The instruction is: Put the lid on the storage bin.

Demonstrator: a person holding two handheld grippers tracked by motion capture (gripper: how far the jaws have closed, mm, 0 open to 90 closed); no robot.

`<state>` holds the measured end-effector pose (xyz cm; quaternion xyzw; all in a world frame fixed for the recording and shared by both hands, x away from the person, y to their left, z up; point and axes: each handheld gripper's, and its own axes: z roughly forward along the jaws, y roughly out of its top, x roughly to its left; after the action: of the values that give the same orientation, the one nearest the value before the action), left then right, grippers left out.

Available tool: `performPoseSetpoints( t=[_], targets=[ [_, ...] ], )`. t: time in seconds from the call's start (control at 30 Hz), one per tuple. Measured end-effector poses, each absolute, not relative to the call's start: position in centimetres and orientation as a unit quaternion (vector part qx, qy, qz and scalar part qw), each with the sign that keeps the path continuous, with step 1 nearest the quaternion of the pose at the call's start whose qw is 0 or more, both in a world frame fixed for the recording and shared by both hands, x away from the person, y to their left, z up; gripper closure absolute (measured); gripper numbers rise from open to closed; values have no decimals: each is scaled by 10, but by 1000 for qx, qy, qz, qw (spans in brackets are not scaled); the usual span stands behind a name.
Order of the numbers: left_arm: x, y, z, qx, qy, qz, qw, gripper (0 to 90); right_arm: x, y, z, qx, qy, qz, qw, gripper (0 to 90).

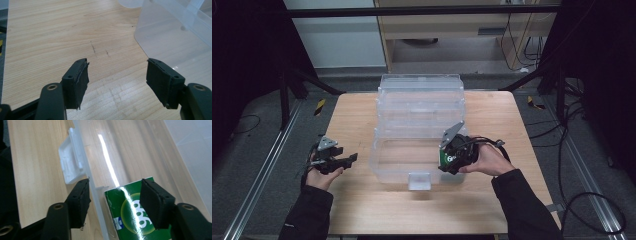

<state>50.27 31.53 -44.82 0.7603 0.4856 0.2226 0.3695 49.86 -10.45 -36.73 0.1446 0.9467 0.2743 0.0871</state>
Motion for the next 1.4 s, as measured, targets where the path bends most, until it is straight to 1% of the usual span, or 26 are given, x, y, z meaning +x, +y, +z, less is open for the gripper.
performPoseSetpoints(
  t=[0.23,0.37,0.7,0.8,0.83,0.9,1.23,1.4],
  targets=[
    [504,313,-449,763,484,221,367,351,499,-98,-368,145,944,284,87,483],
    [504,310,-449,767,480,219,366,354,497,-93,-370,146,943,286,85,495],
    [505,310,-449,767,481,221,363,357,496,-75,-382,129,950,281,55,540],
    [506,310,-450,766,482,221,364,357,496,-72,-385,119,953,274,54,552],
    [506,311,-450,765,483,220,363,356,496,-69,-387,120,953,273,48,574],
    [506,312,-450,764,485,221,364,356,497,-68,-389,117,955,269,43,591],
    [504,313,-447,763,482,225,368,357,496,-62,-400,119,964,238,24,614],
    [504,314,-446,763,481,224,369,359,497,-62,-407,137,957,255,3,649]
  ],
)
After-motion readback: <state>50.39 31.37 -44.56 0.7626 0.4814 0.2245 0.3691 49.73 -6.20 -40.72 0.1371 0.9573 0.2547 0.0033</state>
